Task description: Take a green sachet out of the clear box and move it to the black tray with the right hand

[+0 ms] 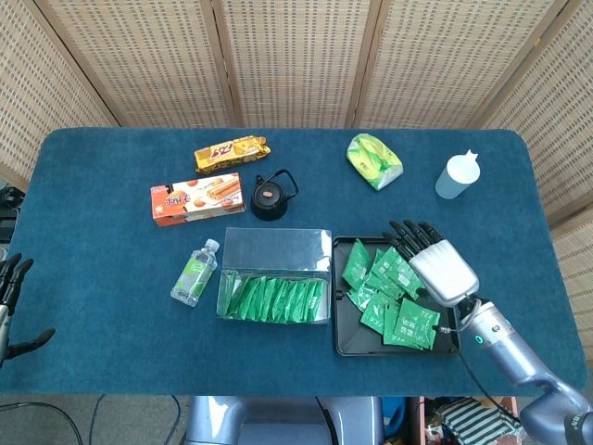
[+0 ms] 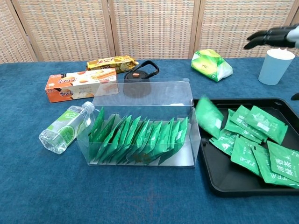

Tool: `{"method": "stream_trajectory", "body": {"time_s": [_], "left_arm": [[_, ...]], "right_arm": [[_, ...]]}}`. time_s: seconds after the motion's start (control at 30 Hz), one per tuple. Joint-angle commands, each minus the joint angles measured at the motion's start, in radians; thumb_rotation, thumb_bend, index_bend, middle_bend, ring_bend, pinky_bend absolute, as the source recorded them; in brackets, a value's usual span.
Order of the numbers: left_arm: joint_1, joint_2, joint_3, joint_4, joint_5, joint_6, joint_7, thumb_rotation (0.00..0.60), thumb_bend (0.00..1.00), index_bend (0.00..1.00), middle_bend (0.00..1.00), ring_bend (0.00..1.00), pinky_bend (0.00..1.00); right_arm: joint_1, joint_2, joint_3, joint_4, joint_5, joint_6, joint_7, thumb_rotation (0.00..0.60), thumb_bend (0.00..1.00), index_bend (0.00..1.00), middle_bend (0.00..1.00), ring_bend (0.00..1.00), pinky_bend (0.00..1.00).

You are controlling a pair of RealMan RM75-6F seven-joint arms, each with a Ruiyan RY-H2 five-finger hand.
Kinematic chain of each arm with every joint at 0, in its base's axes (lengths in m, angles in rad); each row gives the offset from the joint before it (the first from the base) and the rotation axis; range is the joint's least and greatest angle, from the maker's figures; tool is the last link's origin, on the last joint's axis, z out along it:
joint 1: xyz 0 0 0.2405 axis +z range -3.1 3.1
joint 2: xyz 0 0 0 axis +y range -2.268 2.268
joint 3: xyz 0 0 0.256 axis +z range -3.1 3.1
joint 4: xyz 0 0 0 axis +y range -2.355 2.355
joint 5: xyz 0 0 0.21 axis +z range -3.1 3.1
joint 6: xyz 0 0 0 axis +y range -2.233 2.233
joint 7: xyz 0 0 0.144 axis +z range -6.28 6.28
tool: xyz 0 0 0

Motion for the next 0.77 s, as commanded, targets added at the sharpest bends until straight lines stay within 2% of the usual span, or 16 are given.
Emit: {"method": "stream_trajectory", "body": {"time_s": [0.03,0.1,0.2,0.43,0.57,0.63,0.77], "left_arm": [[0.001,0.001,0.0,0.0,0.001,0.002,-0.002,0.6,0.13,0.0,0.0,0.0,0.0],[0.002,0.001,0.0,0.0,0.004,0.005,-0.004,0.6,0.13,0.0,0.0,0.0,0.0],[0.005,0.002,0.001,0.0,0.011,0.015,-0.006,0.6,0.13,0.0,0.0,0.0,0.0],[0.011,0.001,0.005,-0.001,0.031,0.032,-0.001,0.6,0.13,0.0,0.0,0.0,0.0],[0.016,0.0,0.007,-0.001,0.042,0.046,0.003,0.6,0.13,0.0,0.0,0.0,0.0],[0.025,0.002,0.011,-0.004,0.056,0.065,0.003,0.6,0.13,0.0,0.0,0.0,0.0],[0.03,0.002,0.014,-0.004,0.065,0.075,0.003,0.6,0.13,0.0,0.0,0.0,0.0]], "right_arm": [[-0.04,0.036,0.014,-0.036,-0.023,0.068,0.051,0.6,0.16,0.0,0.0,0.0,0.15],[-0.074,0.048,0.013,-0.049,-0.05,0.126,0.094,0.6,0.13,0.0,0.0,0.0,0.13],[-0.168,0.042,-0.018,-0.046,-0.115,0.263,0.199,0.6,0.08,0.0,0.0,0.0,0.1],[-0.306,-0.022,-0.069,0.017,-0.148,0.404,0.293,0.6,0.0,0.0,0.0,0.0,0.01],[-0.363,-0.055,-0.077,0.038,-0.132,0.449,0.295,0.6,0.0,0.0,0.0,0.0,0.0],[-0.413,-0.084,-0.085,0.05,-0.106,0.483,0.251,0.6,0.0,0.0,0.0,0.0,0.0],[-0.434,-0.097,-0.08,0.055,-0.095,0.476,0.226,0.6,0.0,0.0,0.0,0.0,0.0]]}}
